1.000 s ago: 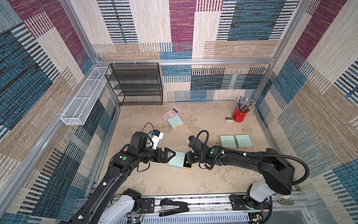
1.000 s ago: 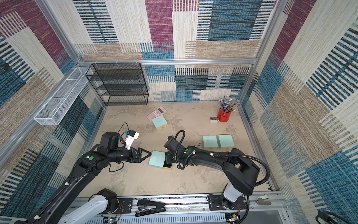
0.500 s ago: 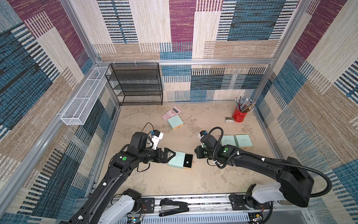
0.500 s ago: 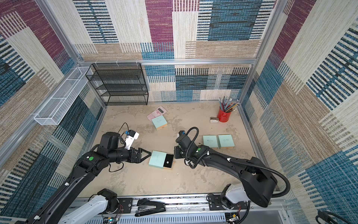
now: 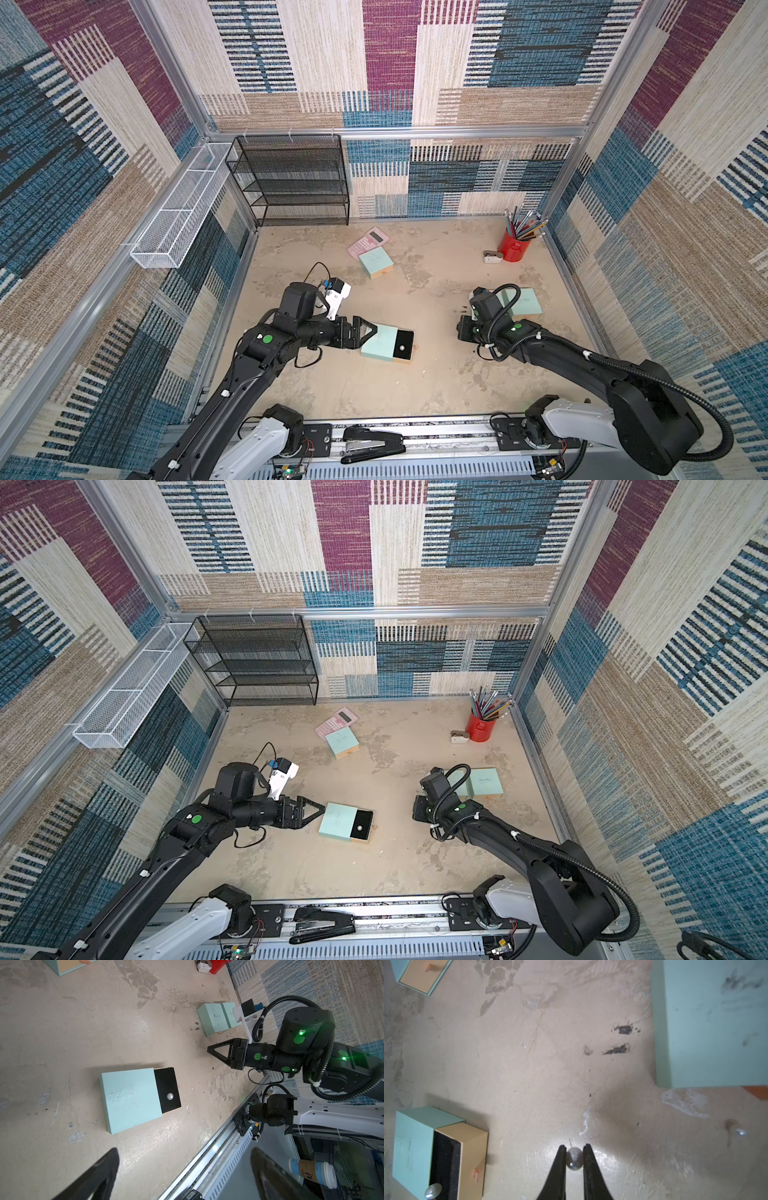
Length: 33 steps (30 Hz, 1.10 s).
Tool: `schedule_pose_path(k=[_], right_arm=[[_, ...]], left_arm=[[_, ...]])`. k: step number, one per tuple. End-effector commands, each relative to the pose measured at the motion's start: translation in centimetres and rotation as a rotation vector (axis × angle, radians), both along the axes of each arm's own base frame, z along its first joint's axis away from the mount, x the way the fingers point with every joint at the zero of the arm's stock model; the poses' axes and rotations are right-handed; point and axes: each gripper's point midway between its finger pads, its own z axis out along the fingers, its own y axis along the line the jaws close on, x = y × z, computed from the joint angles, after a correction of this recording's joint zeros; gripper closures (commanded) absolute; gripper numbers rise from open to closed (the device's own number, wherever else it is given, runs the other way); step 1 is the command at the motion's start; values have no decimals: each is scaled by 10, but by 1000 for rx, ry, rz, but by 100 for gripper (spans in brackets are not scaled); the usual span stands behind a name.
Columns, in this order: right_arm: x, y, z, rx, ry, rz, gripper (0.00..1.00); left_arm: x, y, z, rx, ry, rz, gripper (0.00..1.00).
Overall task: Take out the earrings from the drawer-style jewelry box
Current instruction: Place the earring at the center of the board.
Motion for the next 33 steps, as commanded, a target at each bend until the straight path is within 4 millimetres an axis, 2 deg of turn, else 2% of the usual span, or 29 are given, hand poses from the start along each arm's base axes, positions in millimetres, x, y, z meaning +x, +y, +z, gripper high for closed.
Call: schedule_pose_path(k=[1, 14, 33], right_arm=[[7, -2, 0, 7, -29, -5, 87], [14, -15, -13, -41, -18, -44, 87], [13, -16, -32, -58, 21, -35, 87]], left_arm=[[2, -3, 2, -15, -14, -10, 2], [3, -3, 2, -15, -10, -9, 1], [4, -3, 1, -15, -9, -7, 2]])
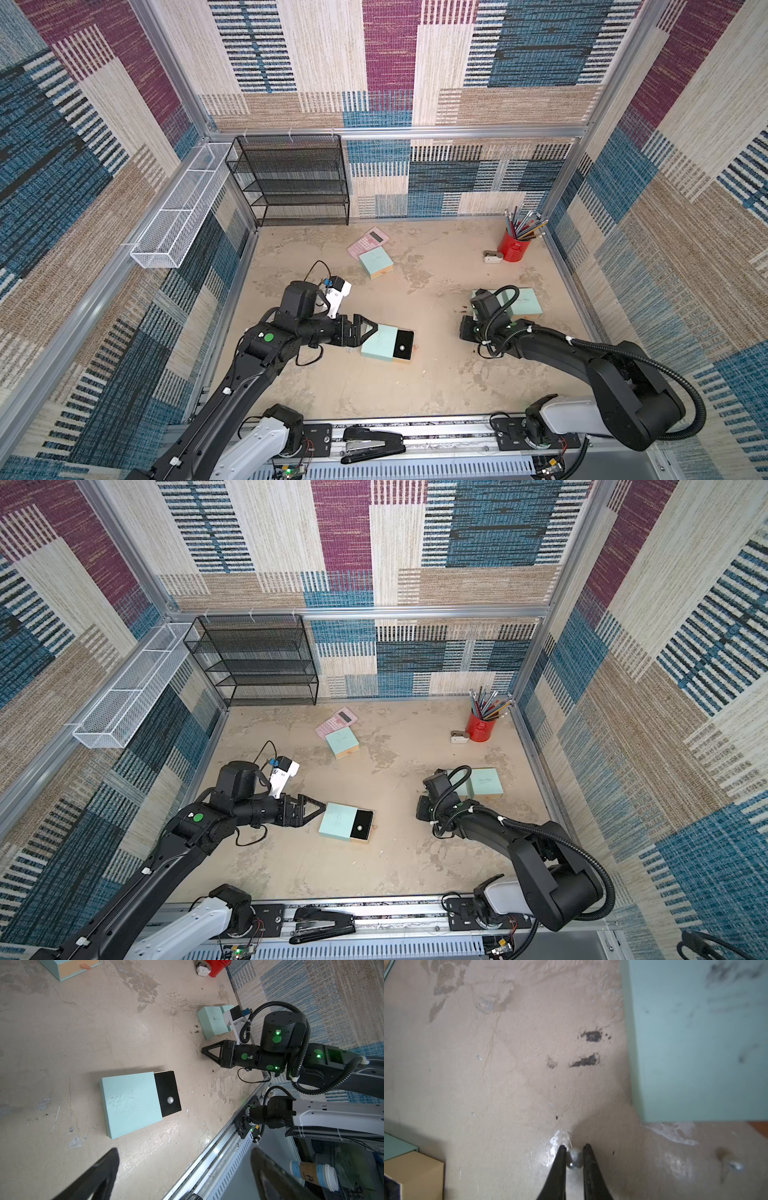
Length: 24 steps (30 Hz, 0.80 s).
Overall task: Take out the earrings from the drawer-style jewelry box
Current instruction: Place the earring at the center of the board.
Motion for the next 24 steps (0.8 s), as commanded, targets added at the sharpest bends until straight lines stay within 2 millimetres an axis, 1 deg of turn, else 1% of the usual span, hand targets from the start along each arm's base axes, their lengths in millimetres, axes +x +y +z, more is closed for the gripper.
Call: schedule_pose_path(k=[1, 9, 18, 24], right_arm=[[-2, -3, -5, -15, 10, 0, 86], [-7, -2, -7, -9, 39, 1, 84], [-13, -2, -1, 5, 36, 4, 83], [-11, -1, -4, 1, 41, 11, 81]], left_arm=[[-4, -5, 2, -30, 9, -31, 2], [-4, -7, 3, -43, 10, -39, 2], [-3, -6, 4, -47, 7, -35, 2], [-2, -6, 4, -49, 9, -33, 1]])
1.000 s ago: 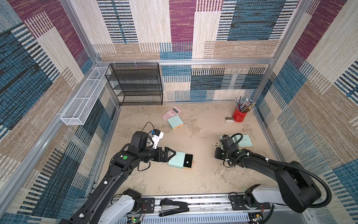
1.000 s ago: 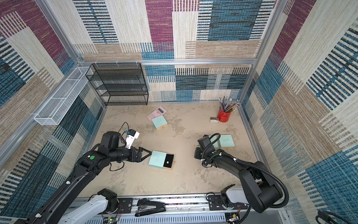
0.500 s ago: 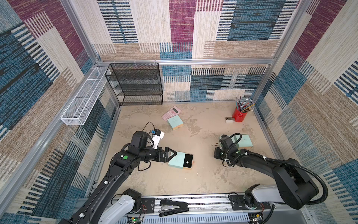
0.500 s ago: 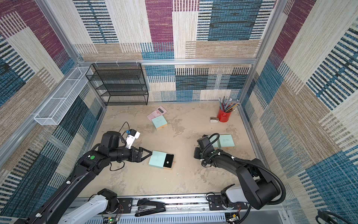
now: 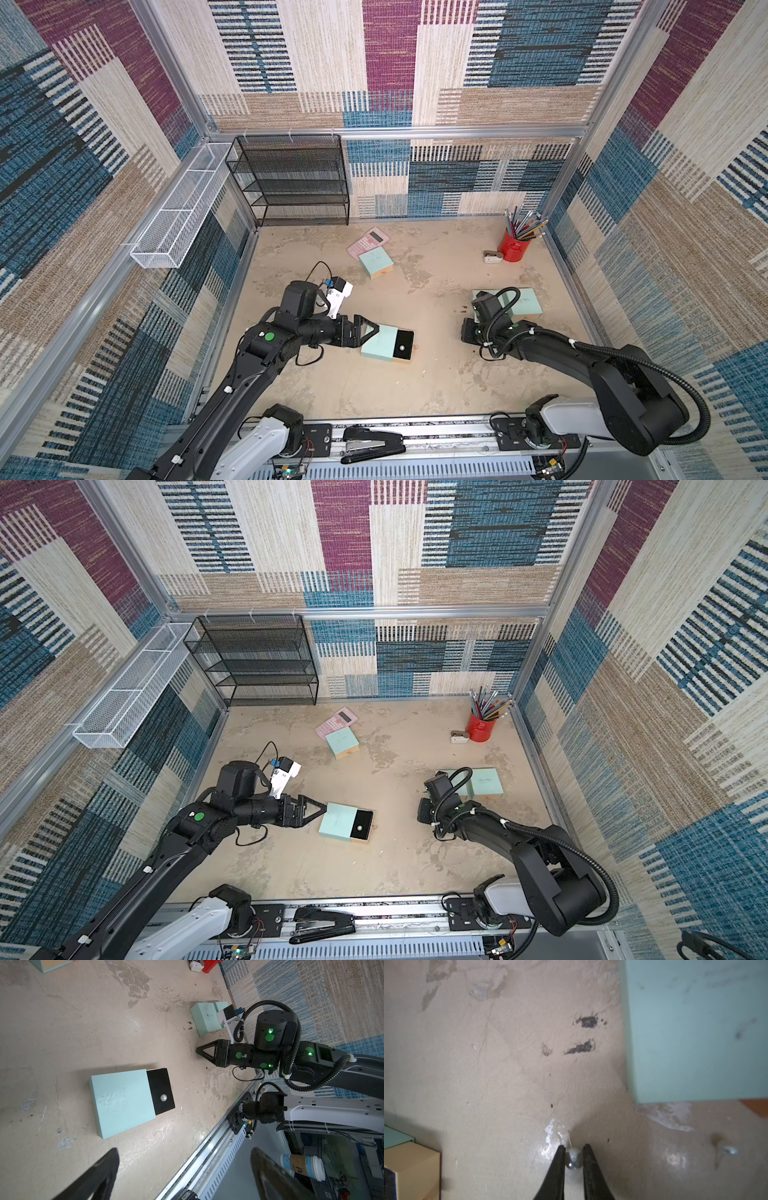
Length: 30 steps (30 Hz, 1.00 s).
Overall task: Take out the earrings from the drawer-style jewelry box
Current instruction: Place the earring at the center of the board.
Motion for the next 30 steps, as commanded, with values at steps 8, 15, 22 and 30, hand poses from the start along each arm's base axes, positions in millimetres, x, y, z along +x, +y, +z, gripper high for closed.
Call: schedule_pose_path(k=[8, 15, 22, 30], right_arm=[[1, 2, -3, -4, 13, 6, 80], [1, 3, -4, 0, 16, 10, 74], [3, 3, 0, 3, 8, 5, 73], [3, 2, 8, 4, -8, 3, 64]], left_arm=[[2, -2, 3, -16, -10, -3, 1], [3, -2, 3, -20, -7, -1, 1], [3, -1, 3, -22, -8, -1, 2], [3, -1, 3, -21, -7, 0, 1]])
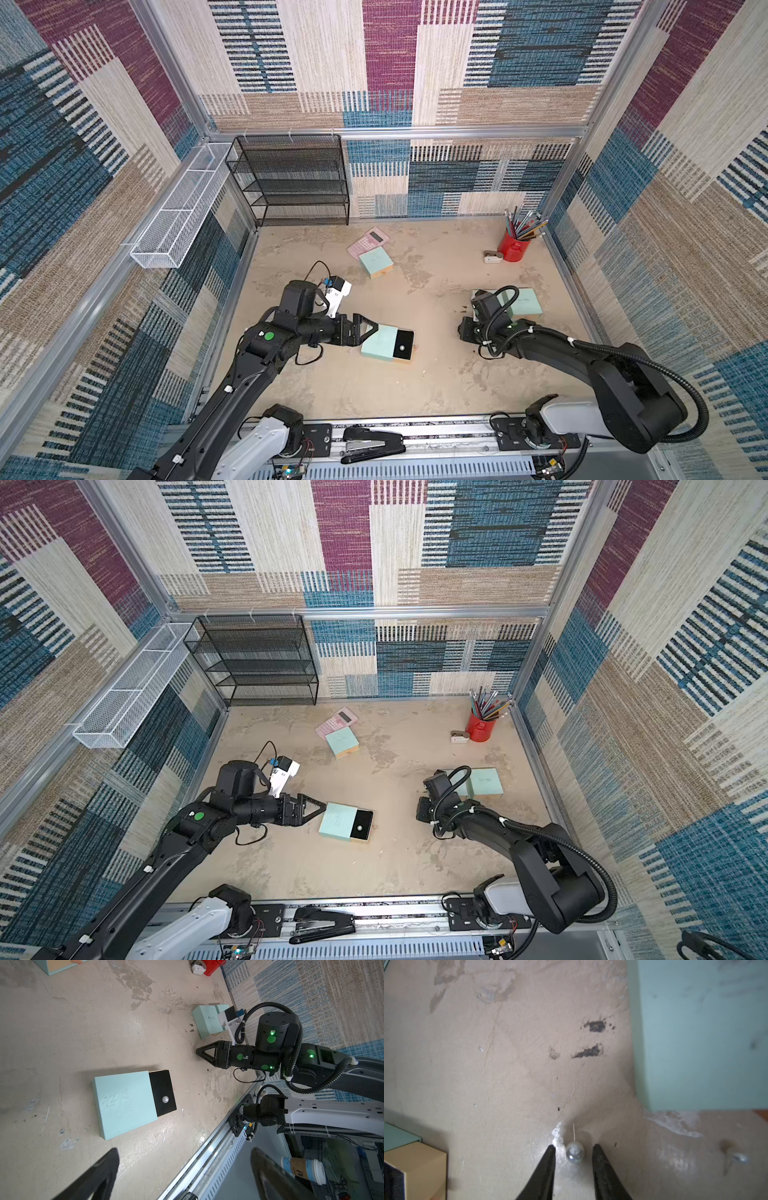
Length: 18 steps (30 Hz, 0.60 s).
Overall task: Take out the earrings from the drawer-style jewelry box
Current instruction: Place the earring at the center of the board, then pick up the earring from the drawer.
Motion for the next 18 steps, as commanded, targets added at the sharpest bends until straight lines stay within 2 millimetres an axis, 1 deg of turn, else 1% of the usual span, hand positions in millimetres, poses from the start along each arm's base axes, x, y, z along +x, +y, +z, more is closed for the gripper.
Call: schedule_pose_path(k=[1, 5, 8, 10, 13, 15, 18], right_arm=[[1, -1, 6, -4, -9, -1, 63], [3, -1, 20, -4, -36, 8, 61], [7, 4, 42, 28, -88, 21, 60], [9, 12, 63, 65, -131, 40, 60], [8, 32, 95, 98, -190, 90, 59], [4, 53, 111, 103, -213, 143, 59], [-7, 91, 120, 108, -209, 248, 57]], left_arm=[[0, -3, 3, -21, -6, -10, 2], [1, -3, 4, -23, -7, -9, 1], [1, -3, 3, -22, -6, -9, 1], [1, -3, 3, -24, -5, -11, 2], [1, -3, 3, -23, -3, -11, 1], [1, -3, 3, -26, -1, -9, 2], [1, -3, 2, -26, 3, -11, 1]])
